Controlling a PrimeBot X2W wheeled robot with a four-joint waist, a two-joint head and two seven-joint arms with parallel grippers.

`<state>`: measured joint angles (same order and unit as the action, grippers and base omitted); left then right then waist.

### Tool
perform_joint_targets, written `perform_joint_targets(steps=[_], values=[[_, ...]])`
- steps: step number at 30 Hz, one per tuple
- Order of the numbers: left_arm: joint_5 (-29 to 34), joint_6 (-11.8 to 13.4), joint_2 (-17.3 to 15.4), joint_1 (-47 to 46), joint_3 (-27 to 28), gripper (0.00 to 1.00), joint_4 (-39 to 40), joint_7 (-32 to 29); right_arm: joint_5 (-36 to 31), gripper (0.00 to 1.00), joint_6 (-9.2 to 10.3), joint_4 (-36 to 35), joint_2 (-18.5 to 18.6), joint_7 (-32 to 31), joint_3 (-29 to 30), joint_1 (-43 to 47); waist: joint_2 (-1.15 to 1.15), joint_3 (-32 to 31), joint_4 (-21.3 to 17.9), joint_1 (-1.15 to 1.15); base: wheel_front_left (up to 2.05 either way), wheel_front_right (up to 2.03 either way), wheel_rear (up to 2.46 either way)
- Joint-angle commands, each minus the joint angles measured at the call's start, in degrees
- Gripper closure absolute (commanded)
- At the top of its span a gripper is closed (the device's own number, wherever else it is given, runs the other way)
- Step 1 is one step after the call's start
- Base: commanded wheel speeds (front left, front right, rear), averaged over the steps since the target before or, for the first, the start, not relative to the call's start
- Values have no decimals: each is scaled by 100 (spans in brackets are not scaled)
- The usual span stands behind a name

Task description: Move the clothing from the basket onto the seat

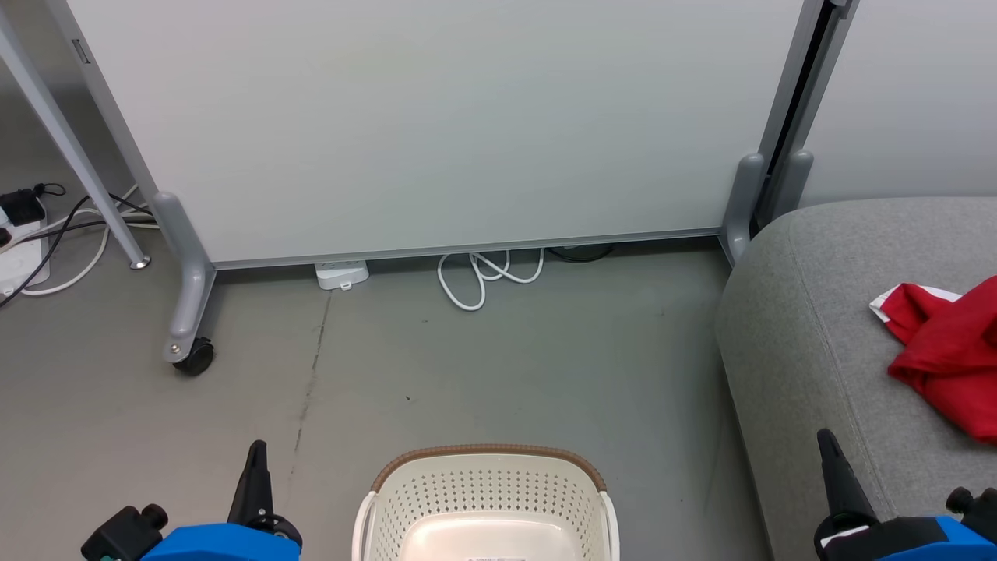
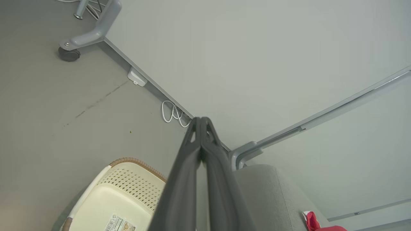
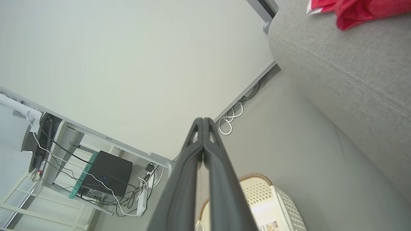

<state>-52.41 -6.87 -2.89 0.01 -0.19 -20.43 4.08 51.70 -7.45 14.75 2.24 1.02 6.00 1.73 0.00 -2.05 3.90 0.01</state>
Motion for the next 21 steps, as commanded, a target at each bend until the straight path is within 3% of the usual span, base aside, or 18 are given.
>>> perform_joint_targets(steps=[1,21], values=[[-199,-36,-2,-173,67,100,103,-51,205,100,-3,-81,49,-37,17,-174,0,5,-8,0,0,0,0],[-1372,-45,0,-337,261,100,279,-367,1406,100,-6,-84,60,-258,31,-377,0,58,-101,0,0,0,0]])
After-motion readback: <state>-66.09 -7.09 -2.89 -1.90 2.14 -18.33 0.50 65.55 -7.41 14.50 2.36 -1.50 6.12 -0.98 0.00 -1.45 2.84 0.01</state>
